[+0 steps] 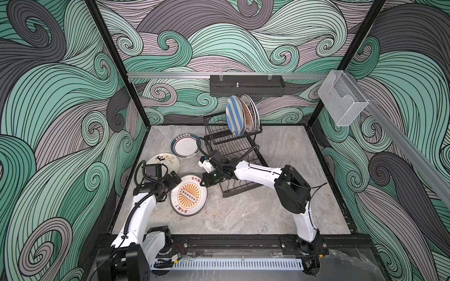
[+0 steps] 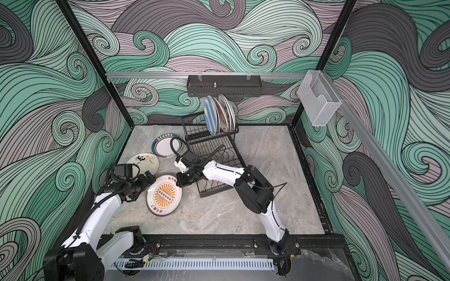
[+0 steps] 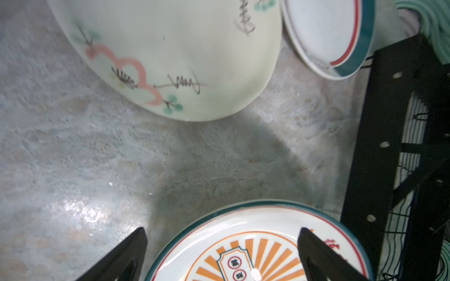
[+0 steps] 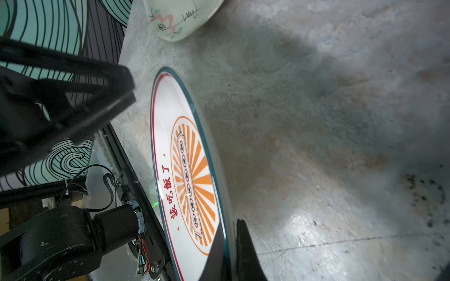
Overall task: Load plates into a dish rack
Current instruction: Pick up the plate from the middle-left of the table, then rotate the dish rack at the top-center of the table.
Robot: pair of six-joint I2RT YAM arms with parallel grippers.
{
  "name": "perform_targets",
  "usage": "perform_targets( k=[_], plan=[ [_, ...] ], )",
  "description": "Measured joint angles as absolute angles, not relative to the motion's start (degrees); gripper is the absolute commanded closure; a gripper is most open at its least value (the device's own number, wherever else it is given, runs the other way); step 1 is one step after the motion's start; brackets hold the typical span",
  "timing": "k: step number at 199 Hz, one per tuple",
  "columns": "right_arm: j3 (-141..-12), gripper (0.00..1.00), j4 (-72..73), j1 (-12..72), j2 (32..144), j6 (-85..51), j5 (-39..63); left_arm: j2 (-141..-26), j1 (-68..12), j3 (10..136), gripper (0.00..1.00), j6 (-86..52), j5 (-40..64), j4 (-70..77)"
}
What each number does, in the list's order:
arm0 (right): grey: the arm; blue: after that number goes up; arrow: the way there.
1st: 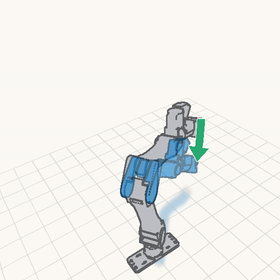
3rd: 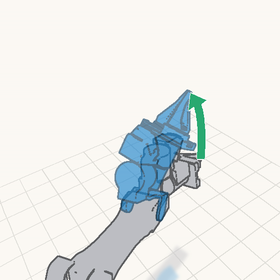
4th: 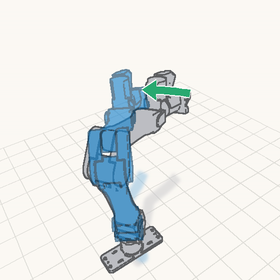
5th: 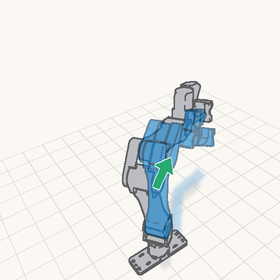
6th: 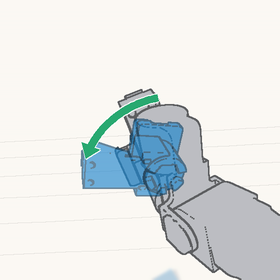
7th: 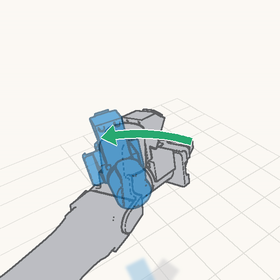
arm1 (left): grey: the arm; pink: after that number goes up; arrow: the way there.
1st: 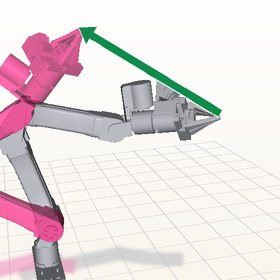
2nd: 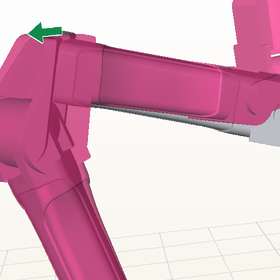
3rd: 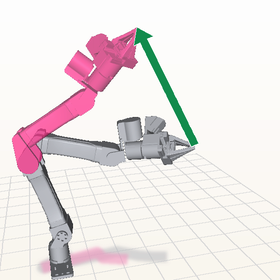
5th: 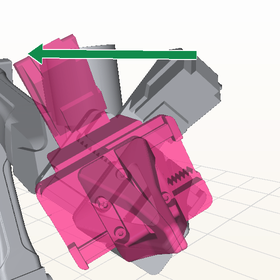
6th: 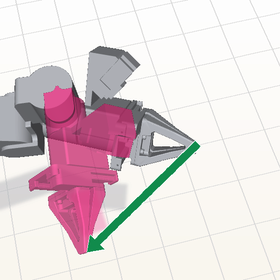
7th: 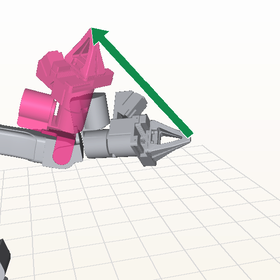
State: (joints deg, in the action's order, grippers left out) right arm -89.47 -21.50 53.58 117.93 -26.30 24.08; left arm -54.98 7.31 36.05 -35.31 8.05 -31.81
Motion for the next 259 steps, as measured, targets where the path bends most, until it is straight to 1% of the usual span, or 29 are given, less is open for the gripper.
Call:
perform_targets(
  k=[29,55,79,108,136,161,200,235,259],
  plan=[
    [-88.53,1.00,-24.27,53.25,113.01,-25.08,20.86,-53.30,7.31,39.20,0.01,-33.32,6.70,-31.44],
    [-87.70,1.00,-26.70,52.31,106.39,-23.75,18.44,-55.22,7.31,39.57,0.01,-31.97,5.74,-28.42],
    [-87.59,1.00,-30.11,51.03,100.12,-22.06,16.38,-61.32,7.31,40.03,0.01,-31.07,4.51,-25.61],
    [-88.12,1.00,-36.49,48.51,91.24,-19.70,12.10,-70.83,7.33,44.60,0.01,-30.50,2.44,-24.71],
    [-94.21,1.00,-44.84,46.15,85.43,-16.62,5.48,-76.79,7.33,45.04,0.01,-30.35,1.67,-21.45],
    [-99.55,1.00,-48.25,43.62,82.56,-14.31,0.73,-81.78,7.33,46.15,0.01,-29.74,1.52,-21.28],
    [-108.42,1.00,-52.12,39.48,84.31,-11.70,-4.91,-84.73,7.33,46.78,0.01,-28.97,2.11,-19.22],
    [-120.33,1.00,-54.94,38.70,92.12,-8.12,-12.29,-87.50,7.33,46.83,0.01,-28.47,3.51,-17.89],
    [-125.38,1.00,-55.83,38.59,96.47,-6.94,-16.10,-88.86,7.33,46.92,0.02,-28.01,5.04,-15.97]
  ],
)
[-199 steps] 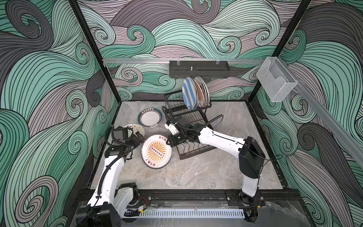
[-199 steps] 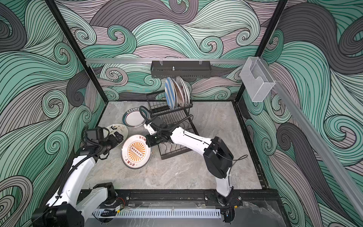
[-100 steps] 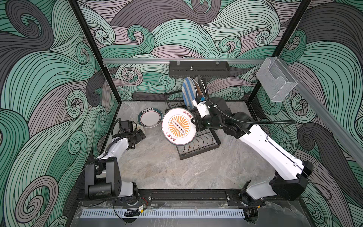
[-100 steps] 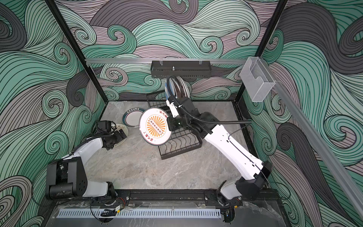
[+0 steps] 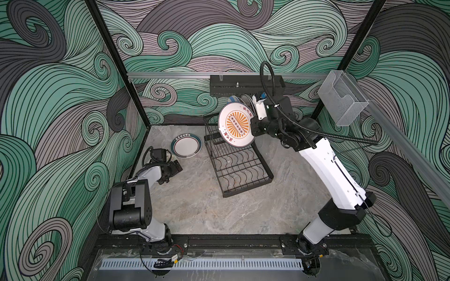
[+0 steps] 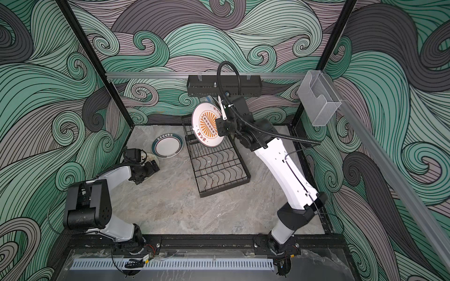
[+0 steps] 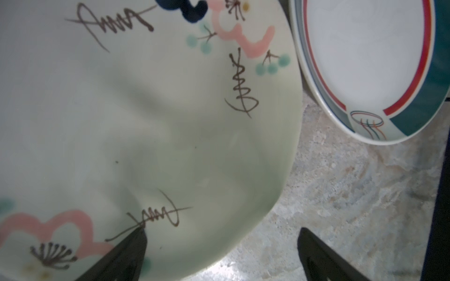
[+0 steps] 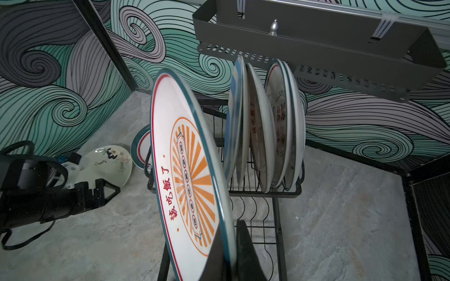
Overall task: Load plates into a dish rack
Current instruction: Rotate the dish rack at the top-center of the table.
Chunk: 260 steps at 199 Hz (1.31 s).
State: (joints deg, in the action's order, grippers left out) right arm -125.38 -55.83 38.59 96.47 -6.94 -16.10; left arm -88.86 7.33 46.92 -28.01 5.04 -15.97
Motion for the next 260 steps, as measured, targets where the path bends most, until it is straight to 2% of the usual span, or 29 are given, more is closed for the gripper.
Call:
perform_targets(
  k=[68,153,212,260],
  plan=[
    [-136.86,1.00,-57.60,38.35,105.69,-5.19,-23.29,-90.02,7.20,47.13,0.01,-27.40,9.91,-13.39],
    [-140.66,1.00,-57.65,40.82,107.96,-2.94,-31.11,-86.96,5.04,42.46,0.01,-28.29,19.16,-9.06],
    [-146.71,1.00,-56.75,44.60,113.75,-1.06,-36.47,-79.09,2.42,37.21,0.01,-31.00,23.88,-13.78],
    [-147.09,1.00,-56.82,45.43,115.20,-1.30,-42.02,-70.72,1.30,38.74,0.01,-31.94,26.55,-21.37]
  ],
)
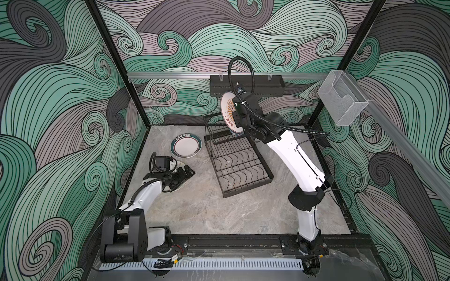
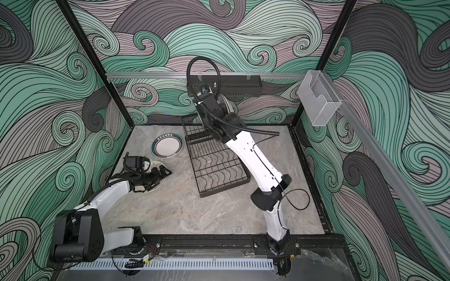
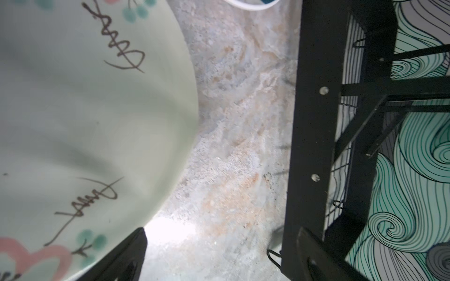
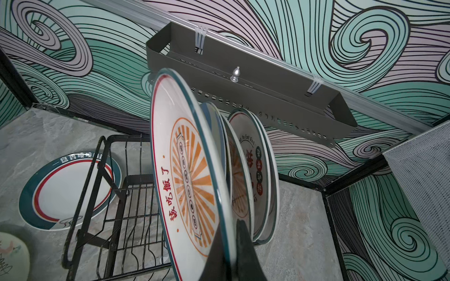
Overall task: Load plates into a dish rack
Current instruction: Rotate the dish rack at the top-center of the table.
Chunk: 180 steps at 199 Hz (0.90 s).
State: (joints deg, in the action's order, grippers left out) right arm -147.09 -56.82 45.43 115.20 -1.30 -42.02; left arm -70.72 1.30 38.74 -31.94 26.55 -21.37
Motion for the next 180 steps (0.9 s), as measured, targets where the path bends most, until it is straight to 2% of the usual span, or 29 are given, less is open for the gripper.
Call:
perform_targets(
  k=[98,180],
  plan=[
    [-147.06,1.00,-56.82,47.05,117.60,-4.56,-45.98,-66.19,-3.66,44.05,0.01,-28.47,28.67,-28.93],
    [-148.07,1.00,-56.66,47.31,120.99,-6.24,-49.08,-64.01,-5.15,44.23,0.01,-27.42,29.80,-29.23]
  ],
)
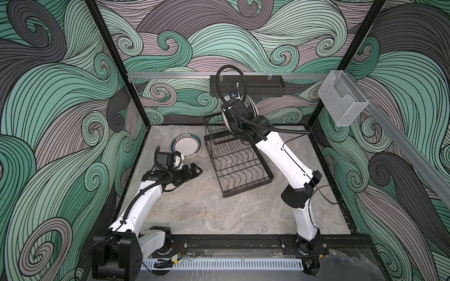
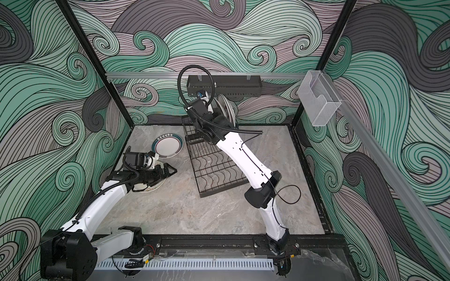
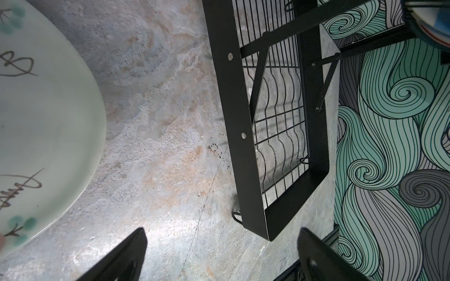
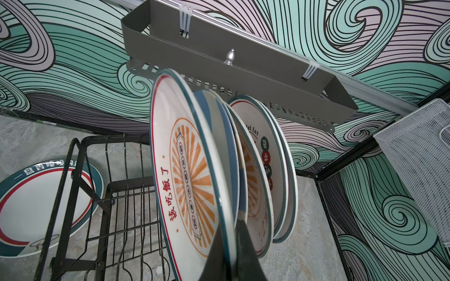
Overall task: Load plates into a dish rack
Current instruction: Rotate the dish rack at the top-center of the table.
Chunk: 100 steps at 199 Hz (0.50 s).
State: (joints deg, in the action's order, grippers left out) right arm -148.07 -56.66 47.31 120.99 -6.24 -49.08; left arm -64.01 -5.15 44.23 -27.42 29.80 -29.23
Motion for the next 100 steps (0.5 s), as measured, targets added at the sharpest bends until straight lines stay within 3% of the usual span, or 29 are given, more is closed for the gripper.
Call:
perform_targets(
  k=[100],
  plan=[
    [-147.72,1.00,-55.05,46.46,122.61,-9.41,-49.89,-63.88,-5.69,44.23,0.01,-26.92,30.30,-30.52]
  ],
)
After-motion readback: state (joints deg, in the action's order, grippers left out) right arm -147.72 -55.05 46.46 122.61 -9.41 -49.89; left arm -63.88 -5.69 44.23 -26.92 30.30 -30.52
